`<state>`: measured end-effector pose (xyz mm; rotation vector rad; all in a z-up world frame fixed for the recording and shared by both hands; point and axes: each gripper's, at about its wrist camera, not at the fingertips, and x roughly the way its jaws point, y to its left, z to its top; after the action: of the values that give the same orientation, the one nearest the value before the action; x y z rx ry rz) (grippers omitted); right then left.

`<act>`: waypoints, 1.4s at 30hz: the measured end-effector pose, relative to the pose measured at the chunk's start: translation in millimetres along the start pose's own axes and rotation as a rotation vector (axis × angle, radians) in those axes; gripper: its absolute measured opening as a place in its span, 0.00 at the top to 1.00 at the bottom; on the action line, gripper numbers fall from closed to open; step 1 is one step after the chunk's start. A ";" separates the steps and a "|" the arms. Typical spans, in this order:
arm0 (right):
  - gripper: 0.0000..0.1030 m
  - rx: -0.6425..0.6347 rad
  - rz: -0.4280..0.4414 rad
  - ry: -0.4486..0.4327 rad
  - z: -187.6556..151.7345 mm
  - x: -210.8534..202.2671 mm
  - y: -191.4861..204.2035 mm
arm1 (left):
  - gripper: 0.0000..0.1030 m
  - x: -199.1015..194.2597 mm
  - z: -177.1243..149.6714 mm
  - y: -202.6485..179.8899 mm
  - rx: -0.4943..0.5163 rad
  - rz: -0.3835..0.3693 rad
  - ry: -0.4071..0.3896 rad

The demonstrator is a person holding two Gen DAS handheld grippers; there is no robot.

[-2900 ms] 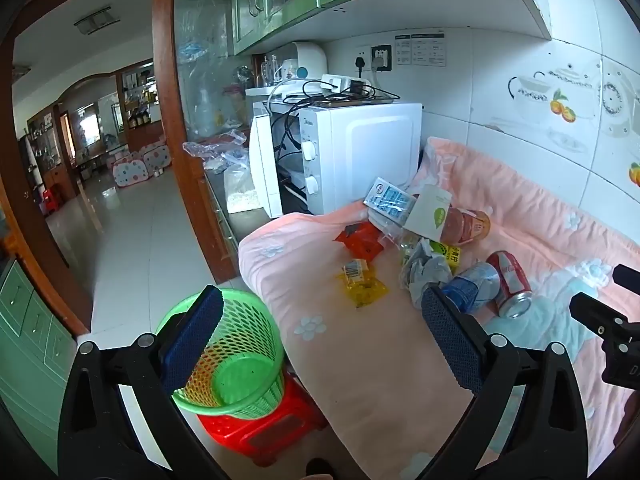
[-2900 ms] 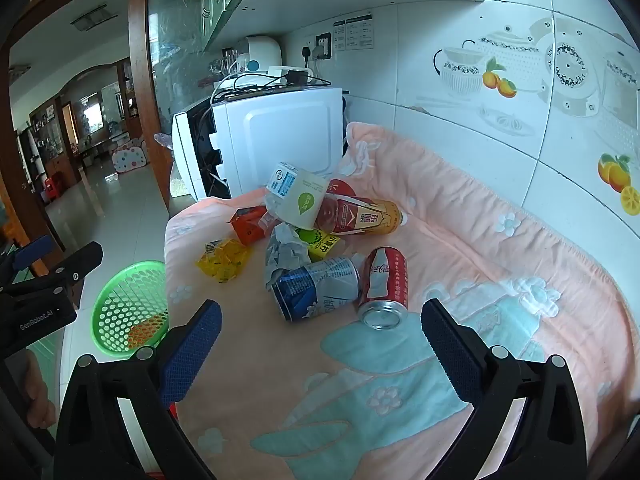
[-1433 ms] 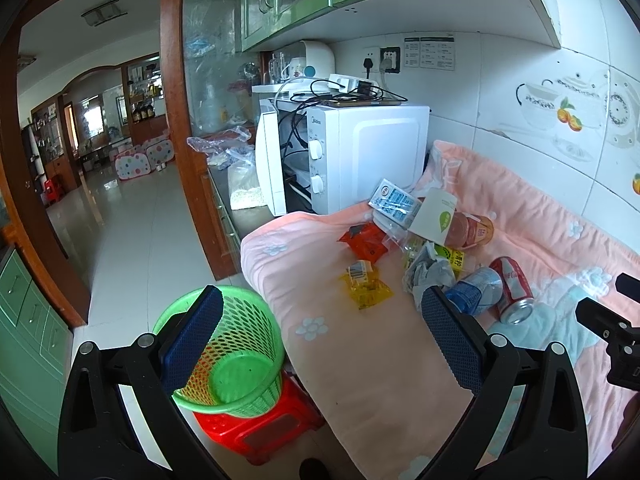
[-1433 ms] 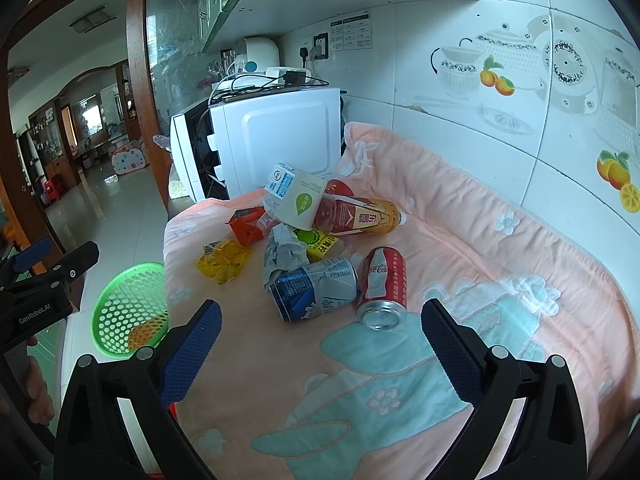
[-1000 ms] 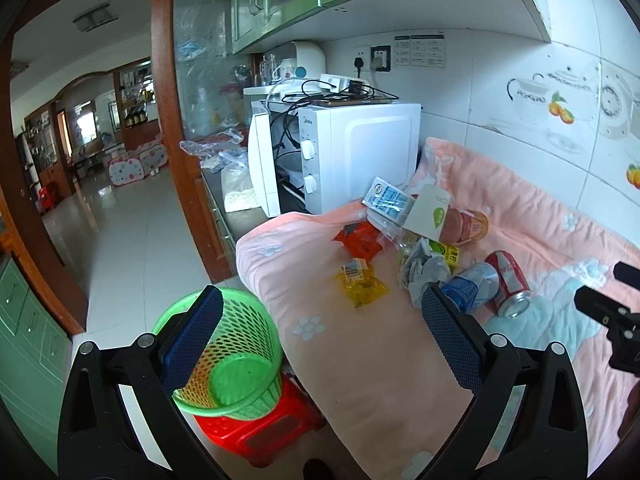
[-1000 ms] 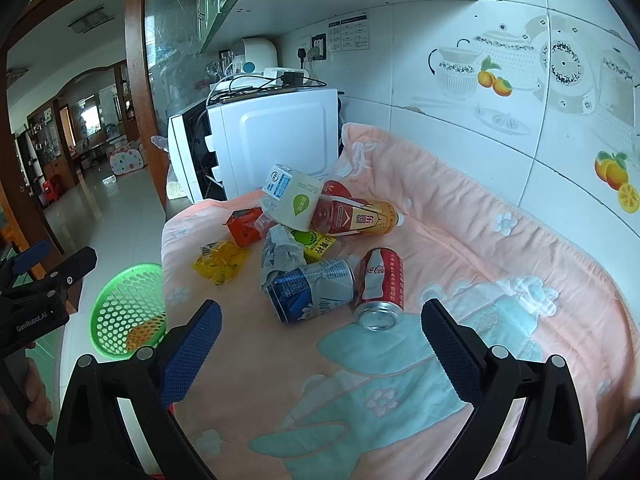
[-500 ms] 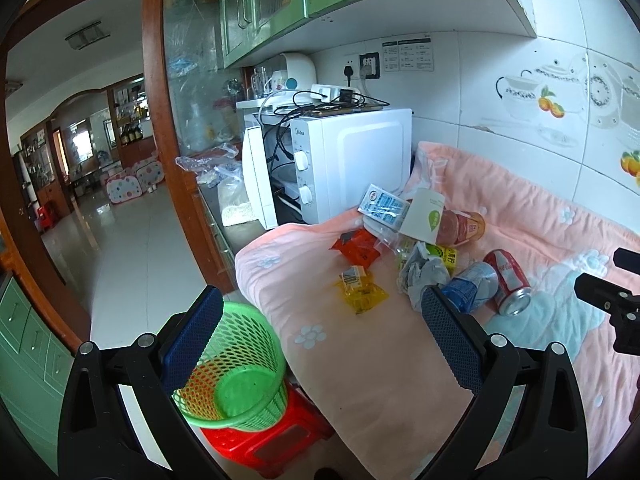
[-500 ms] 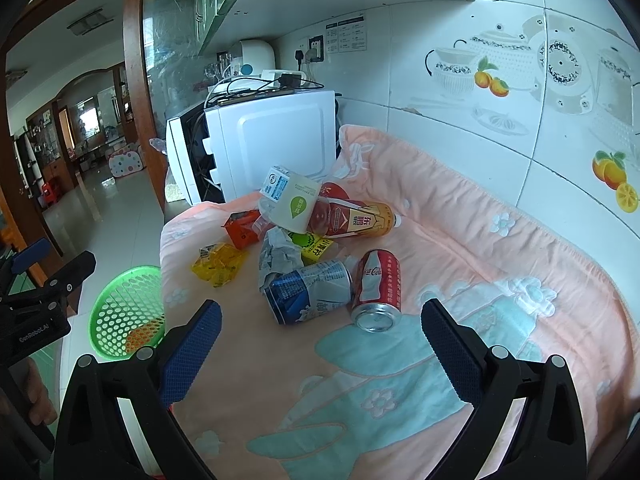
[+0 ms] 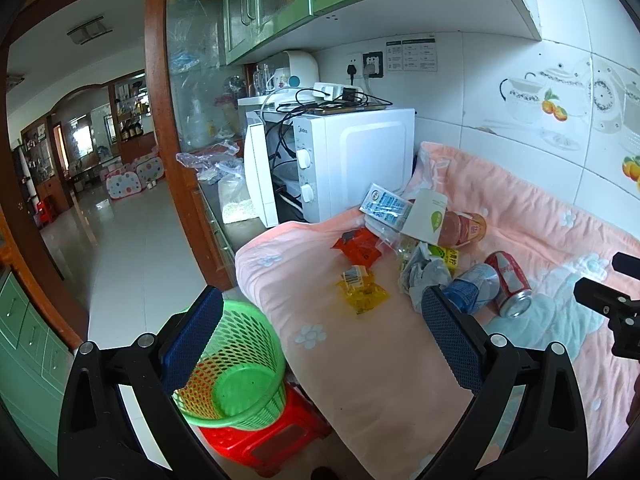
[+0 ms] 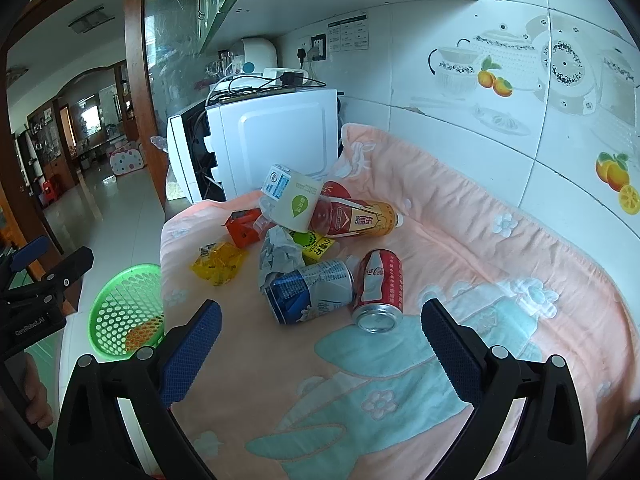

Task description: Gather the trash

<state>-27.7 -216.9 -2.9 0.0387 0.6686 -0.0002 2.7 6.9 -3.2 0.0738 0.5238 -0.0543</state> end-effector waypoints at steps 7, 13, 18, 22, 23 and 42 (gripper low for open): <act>0.06 0.001 0.001 0.000 0.6 0.8 -0.2 | 0.05 1.7 0.8 1.2 -0.008 0.002 -0.001; 0.06 0.002 0.000 0.000 0.8 1.0 -0.5 | 0.05 4.5 0.7 2.5 -0.024 -0.002 0.006; 0.06 0.006 -0.002 0.009 -1.3 7.1 -3.1 | 0.05 9.3 0.0 4.5 -0.036 -0.007 0.031; 0.06 0.009 0.007 0.026 -5.2 15.1 -7.0 | 0.05 16.1 -0.9 5.9 -0.034 -0.006 0.062; 0.06 0.007 0.008 0.032 -6.2 17.3 -7.7 | 0.05 18.5 -0.9 5.9 -0.029 -0.004 0.071; 0.21 0.096 -0.013 0.163 -9.4 82.7 -65.0 | 0.05 56.5 -4.9 -6.6 0.011 -0.037 0.132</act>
<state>30.6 -280.6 -63.9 0.1276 0.8318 -0.0424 48.7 -1.2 -36.1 0.0789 0.6564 -0.0890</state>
